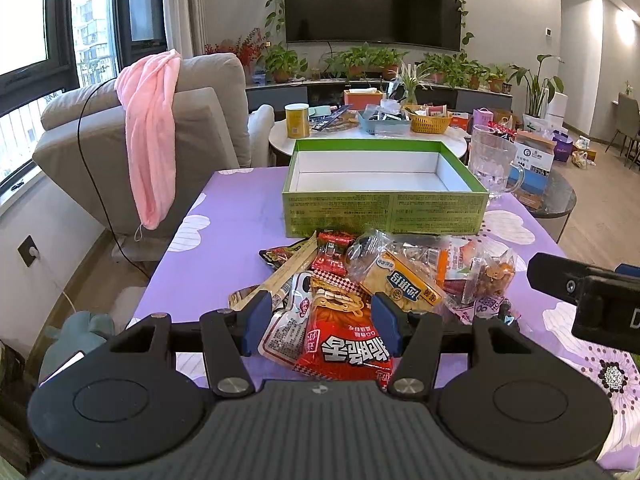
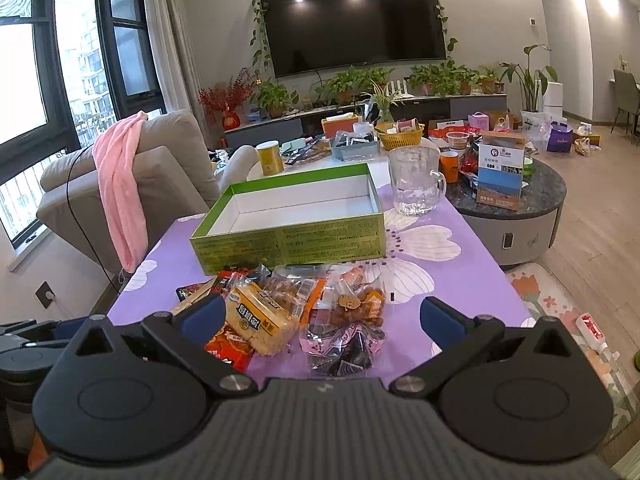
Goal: Organize snacks
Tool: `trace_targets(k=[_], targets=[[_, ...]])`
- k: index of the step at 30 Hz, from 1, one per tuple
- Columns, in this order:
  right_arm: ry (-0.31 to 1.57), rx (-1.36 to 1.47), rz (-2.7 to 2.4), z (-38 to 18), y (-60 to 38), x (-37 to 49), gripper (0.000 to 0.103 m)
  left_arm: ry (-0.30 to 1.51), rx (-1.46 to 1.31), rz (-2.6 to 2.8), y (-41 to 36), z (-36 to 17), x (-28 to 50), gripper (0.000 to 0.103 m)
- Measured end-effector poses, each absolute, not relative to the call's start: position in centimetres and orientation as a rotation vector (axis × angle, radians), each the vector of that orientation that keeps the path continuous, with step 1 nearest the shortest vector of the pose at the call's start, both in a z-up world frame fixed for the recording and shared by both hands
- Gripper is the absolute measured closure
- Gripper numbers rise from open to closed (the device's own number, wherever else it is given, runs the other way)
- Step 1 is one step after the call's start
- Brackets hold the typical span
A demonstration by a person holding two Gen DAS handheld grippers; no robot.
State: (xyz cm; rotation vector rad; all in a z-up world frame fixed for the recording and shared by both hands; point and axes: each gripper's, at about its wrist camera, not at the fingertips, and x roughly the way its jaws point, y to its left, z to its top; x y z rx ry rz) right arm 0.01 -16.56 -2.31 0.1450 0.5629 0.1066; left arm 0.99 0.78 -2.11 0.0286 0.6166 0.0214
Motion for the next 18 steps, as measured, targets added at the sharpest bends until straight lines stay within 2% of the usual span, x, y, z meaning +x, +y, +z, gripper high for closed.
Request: trace_targets(k=[18], targets=[[0.574, 0.150, 0.112, -2.57, -16.45, -0.12, 0.055, 0.622, 0.026, 0.024, 0.72, -2.41, 0.87, 0.051]])
